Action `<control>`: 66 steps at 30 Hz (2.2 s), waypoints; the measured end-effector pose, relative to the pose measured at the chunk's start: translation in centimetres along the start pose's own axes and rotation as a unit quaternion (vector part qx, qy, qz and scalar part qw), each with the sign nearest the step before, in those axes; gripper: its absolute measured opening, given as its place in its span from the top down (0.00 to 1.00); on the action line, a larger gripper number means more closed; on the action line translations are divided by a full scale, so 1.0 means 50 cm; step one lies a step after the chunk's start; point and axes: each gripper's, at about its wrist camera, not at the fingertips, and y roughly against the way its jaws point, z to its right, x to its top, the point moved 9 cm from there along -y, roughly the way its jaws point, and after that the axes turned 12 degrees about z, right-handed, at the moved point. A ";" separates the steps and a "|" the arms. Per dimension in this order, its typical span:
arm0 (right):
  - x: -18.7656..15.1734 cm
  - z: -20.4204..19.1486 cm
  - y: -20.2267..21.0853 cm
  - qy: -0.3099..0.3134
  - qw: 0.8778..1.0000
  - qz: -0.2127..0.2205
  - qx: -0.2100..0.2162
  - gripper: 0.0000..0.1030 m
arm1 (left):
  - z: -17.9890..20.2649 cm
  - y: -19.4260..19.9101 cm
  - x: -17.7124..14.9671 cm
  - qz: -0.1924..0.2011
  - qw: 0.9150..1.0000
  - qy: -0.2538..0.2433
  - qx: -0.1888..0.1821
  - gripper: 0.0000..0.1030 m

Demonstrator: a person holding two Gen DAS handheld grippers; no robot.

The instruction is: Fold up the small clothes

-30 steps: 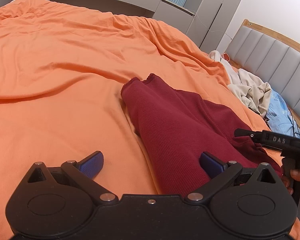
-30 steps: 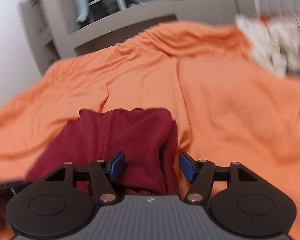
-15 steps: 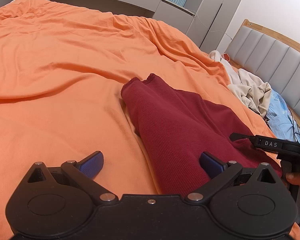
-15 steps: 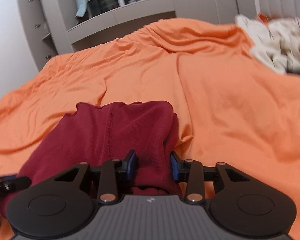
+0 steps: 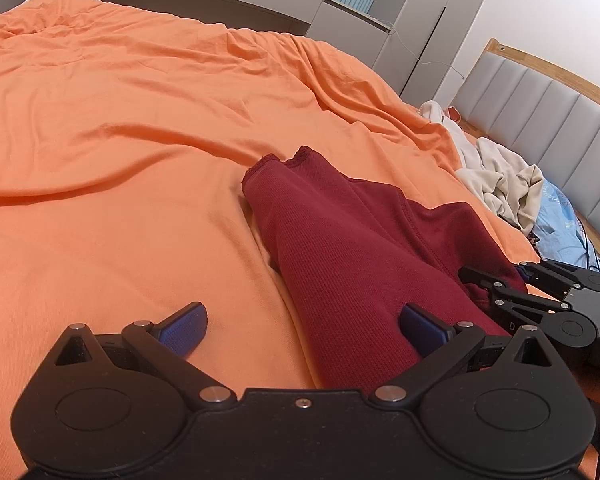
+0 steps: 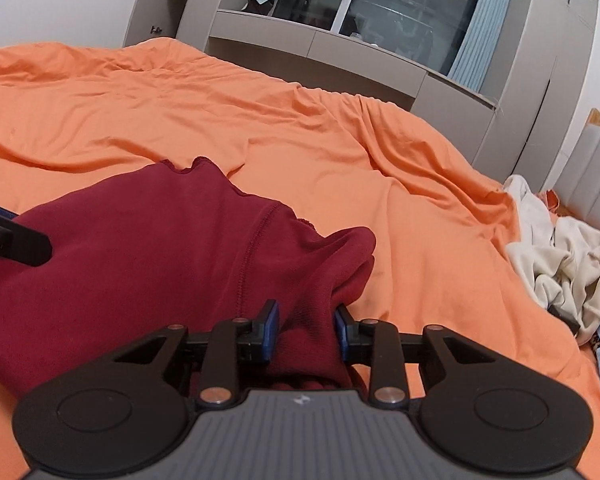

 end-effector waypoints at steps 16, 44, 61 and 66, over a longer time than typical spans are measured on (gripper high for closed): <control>-0.009 0.008 -0.005 -0.004 1.000 -0.005 -0.001 0.66 | 0.000 0.000 0.000 0.000 1.000 0.000 0.000 0.00; -0.039 0.078 -0.023 -0.196 0.978 -0.060 0.025 0.58 | 0.030 -0.040 0.018 -0.052 0.995 0.061 -0.064 0.30; 0.008 0.082 -0.005 -0.243 0.969 -0.038 0.025 0.79 | 0.085 -0.019 0.069 -0.021 0.999 -0.026 -0.028 0.62; 0.051 0.071 0.004 -0.244 0.969 -0.015 0.034 0.79 | 0.094 -0.006 0.082 -0.015 0.999 -0.039 -0.031 0.62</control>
